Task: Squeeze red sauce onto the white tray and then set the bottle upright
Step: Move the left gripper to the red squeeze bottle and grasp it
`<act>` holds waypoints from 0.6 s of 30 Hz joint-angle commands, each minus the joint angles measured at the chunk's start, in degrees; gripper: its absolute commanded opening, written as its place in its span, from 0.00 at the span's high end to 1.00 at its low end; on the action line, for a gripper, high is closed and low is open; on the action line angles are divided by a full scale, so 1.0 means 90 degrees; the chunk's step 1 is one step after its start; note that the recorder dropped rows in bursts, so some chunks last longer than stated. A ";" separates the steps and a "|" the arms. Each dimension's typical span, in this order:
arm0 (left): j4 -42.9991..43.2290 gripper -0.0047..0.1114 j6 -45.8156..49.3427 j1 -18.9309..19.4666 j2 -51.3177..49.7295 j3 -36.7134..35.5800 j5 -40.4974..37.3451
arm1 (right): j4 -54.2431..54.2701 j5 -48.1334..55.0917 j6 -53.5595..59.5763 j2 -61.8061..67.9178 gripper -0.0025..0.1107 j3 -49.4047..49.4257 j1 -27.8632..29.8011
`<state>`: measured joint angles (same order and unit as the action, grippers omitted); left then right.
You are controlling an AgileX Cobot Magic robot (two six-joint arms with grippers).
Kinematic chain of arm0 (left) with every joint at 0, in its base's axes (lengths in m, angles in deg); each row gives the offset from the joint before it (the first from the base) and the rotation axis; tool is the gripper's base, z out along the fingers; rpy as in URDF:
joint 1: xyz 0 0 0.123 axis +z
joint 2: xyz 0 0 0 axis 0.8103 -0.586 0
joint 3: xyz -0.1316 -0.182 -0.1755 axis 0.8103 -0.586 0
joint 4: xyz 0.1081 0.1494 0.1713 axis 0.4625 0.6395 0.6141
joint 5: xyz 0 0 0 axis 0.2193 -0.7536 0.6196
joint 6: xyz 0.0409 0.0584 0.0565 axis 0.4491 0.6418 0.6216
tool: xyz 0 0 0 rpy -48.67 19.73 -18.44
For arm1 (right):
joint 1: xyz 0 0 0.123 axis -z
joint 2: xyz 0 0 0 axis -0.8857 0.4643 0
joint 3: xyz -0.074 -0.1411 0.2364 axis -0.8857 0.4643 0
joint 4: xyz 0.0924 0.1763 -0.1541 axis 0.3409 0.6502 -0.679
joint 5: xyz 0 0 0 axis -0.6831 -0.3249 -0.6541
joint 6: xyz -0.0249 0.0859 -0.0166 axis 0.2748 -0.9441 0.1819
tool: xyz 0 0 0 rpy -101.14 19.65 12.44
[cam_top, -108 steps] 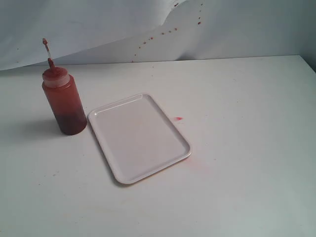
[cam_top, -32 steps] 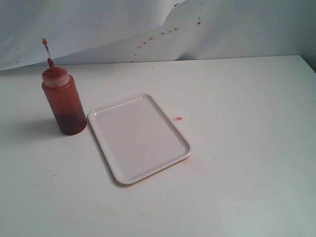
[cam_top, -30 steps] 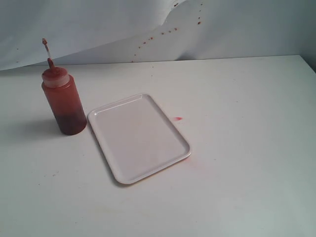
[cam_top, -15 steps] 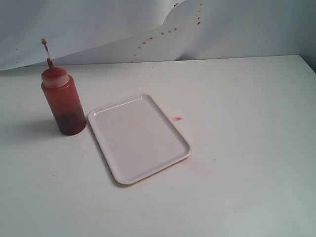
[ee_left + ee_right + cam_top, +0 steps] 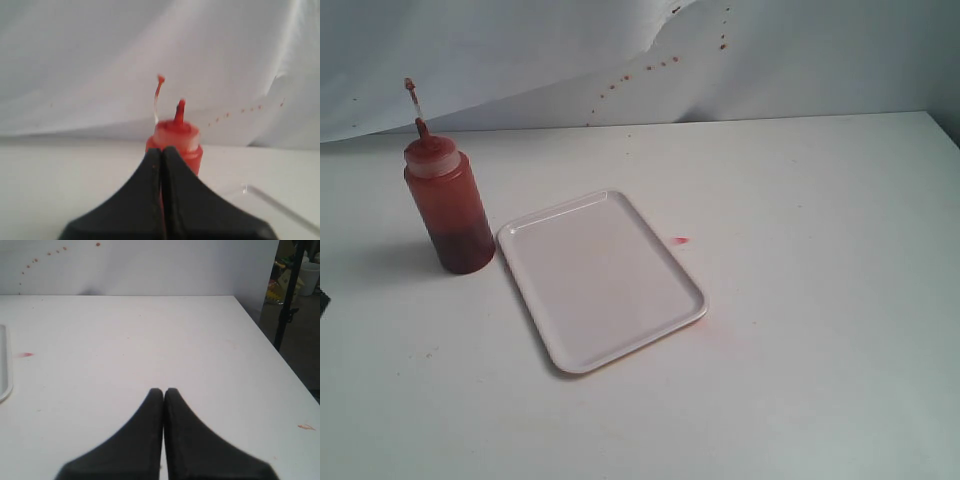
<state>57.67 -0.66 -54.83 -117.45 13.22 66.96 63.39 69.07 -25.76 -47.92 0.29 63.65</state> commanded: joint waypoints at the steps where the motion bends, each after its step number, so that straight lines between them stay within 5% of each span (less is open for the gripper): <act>1: -0.0118 0.96 0.0156 0.0019 -0.1283 0.0184 0.0234 | -0.0045 -0.0019 0.0026 -0.0035 0.98 0.0021 -0.0021; 8: -0.0147 0.96 0.0156 0.0019 -0.2426 0.0617 0.0234 | -0.0045 -0.0019 0.0026 -0.0035 0.98 0.0021 -0.0021; 18: -0.0073 0.96 0.0156 0.0019 -0.2525 0.0672 0.0234 | -0.0045 -0.0019 0.0026 -0.0035 0.98 0.0021 -0.0021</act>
<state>57.04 0.62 -54.83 -140.01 19.11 68.09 63.39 69.07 -25.76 -47.92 0.29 63.65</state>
